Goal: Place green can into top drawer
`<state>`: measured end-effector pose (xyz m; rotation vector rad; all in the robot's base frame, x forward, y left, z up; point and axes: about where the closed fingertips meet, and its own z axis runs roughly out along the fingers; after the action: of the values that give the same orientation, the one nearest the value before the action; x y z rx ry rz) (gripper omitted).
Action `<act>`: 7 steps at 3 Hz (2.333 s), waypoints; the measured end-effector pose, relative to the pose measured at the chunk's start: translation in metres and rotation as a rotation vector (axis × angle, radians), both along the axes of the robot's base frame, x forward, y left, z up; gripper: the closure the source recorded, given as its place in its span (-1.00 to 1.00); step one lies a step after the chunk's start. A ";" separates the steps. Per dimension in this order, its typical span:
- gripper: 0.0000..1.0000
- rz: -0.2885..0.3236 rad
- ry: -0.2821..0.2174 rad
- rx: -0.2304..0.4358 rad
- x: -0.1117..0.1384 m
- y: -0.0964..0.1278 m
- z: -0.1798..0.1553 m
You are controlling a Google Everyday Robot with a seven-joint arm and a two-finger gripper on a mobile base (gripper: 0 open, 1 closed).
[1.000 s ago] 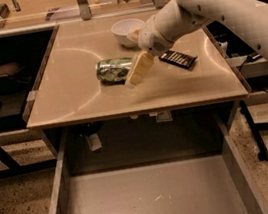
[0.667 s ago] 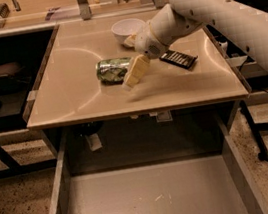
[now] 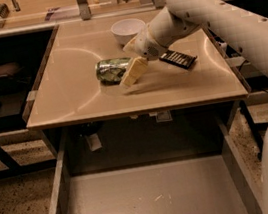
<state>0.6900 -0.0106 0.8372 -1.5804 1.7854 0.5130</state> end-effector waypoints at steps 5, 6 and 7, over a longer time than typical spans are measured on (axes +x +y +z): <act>1.00 0.071 -0.008 0.032 -0.039 0.006 0.003; 1.00 0.163 -0.060 0.091 -0.102 0.005 0.014; 1.00 0.242 -0.135 0.111 -0.175 0.001 0.020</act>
Offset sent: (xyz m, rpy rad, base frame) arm 0.0000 0.0000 0.0000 0.0000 0.0000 0.0000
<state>0.5153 -0.0093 0.8572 -1.7196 1.4501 0.5922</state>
